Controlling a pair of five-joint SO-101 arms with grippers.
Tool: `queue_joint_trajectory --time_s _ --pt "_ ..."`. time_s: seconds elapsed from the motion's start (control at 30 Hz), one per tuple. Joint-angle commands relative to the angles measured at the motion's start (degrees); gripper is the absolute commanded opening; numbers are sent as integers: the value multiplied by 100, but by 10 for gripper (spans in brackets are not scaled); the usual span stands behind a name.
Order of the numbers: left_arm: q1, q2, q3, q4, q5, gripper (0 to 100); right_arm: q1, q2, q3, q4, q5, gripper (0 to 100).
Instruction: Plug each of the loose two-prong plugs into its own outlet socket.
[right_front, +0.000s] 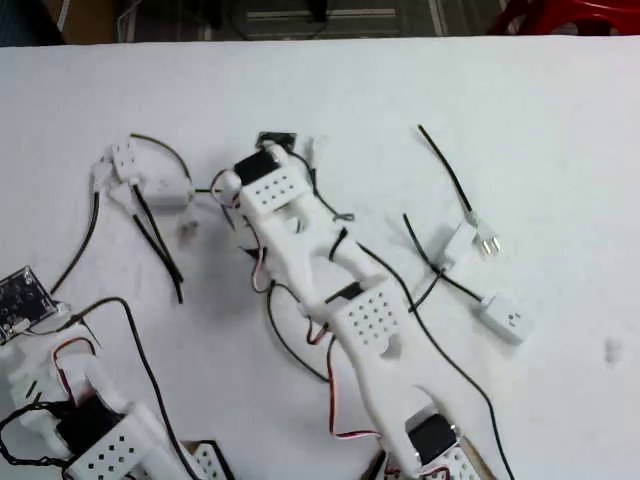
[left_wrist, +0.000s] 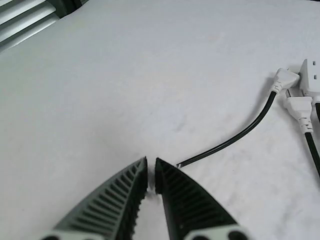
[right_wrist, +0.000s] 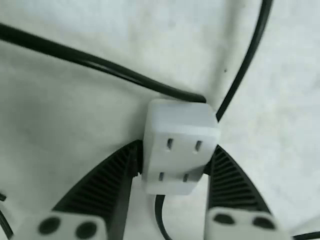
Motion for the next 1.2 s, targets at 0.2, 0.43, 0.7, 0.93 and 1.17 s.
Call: queue_joint_trajectory --time_s 0.2,0.43,0.7,0.93,1.17 --pt "-92 -31 -18 -18 -35 53 409 -488 -202 84 -132 420" --pt "-92 -40 -62 9 -97 54 1182 -2070 -149 84 -123 420" --pt "-48 -31 -360 -26 -826 57 2176 -2756 53 92 1398 420" --pt "488 4 -1758 264 0 218 2510 -2738 1626 75 2813 419" --pt "1244 127 -2084 264 387 217 2905 -2756 2725 -409 2980 419"
